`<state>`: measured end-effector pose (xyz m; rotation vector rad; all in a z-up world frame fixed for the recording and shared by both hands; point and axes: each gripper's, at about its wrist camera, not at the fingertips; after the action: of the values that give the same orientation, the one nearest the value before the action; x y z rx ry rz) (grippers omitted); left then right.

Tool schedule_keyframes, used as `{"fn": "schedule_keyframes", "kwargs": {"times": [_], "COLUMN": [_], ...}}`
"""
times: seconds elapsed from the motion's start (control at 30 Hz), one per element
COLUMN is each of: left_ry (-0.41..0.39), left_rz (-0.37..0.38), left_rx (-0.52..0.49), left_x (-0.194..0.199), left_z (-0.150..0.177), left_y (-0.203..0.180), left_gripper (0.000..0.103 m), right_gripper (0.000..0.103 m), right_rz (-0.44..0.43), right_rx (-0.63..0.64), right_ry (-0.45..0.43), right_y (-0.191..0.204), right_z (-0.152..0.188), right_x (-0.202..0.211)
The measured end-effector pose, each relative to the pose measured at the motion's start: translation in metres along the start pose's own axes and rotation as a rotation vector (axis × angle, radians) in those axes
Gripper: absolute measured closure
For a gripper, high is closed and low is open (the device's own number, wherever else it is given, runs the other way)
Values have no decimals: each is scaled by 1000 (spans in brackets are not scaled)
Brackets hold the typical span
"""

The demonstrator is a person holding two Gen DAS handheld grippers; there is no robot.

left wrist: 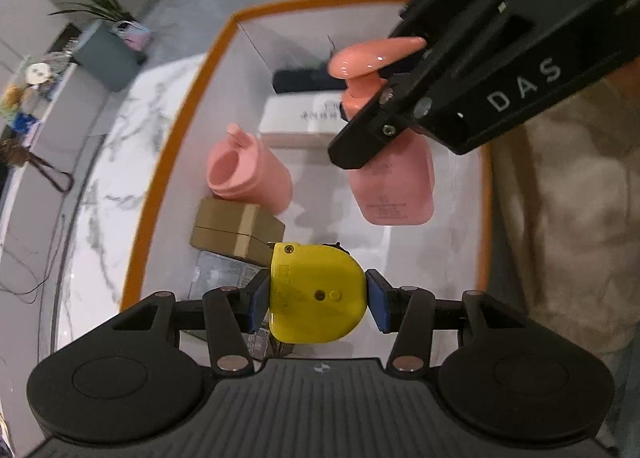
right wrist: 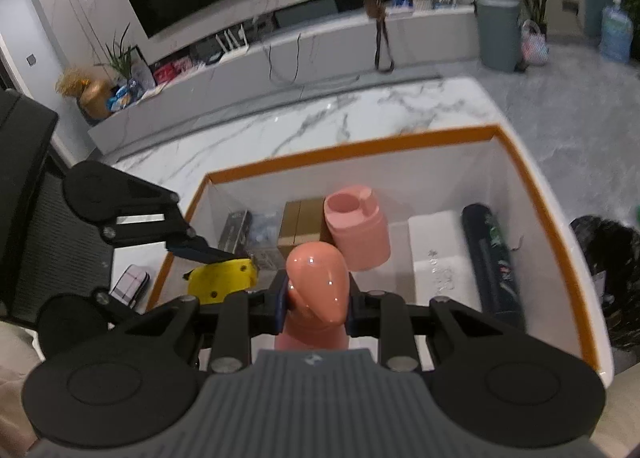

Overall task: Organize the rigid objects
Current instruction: 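Lower the tape measure into the orange box while right tool lowers pump bottle inside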

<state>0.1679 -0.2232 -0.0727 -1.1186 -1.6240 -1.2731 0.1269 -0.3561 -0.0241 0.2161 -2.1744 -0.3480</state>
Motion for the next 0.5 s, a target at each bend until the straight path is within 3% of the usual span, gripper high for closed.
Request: {"fn": "schedule_keyframes", "kwargs": {"times": [0.27,0.5], "left_ry": [88,130], "left_rz": [79,62], "left_rx": [-76,-110], "left_x": [-43,-67], "left_z": [-13,-17], "left_y": [8,19], "left_gripper": [46,46], "right_gripper": [78,78], "right_rz": [-18,-23], "right_rx": [-4,-31], "right_ry": [71,111], "right_y": [-7,-10], "right_z": [-18,-29], "right_x": [-34,-56]}}
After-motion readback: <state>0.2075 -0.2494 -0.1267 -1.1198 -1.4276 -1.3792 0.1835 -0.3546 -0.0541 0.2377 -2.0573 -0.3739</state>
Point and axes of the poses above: each gripper's, at about its wrist camera, not at the fingertips, and x roughly against the way its jaws point, y to its left, z to its underside, and after that the axes turned 5 degrees about y, right-handed
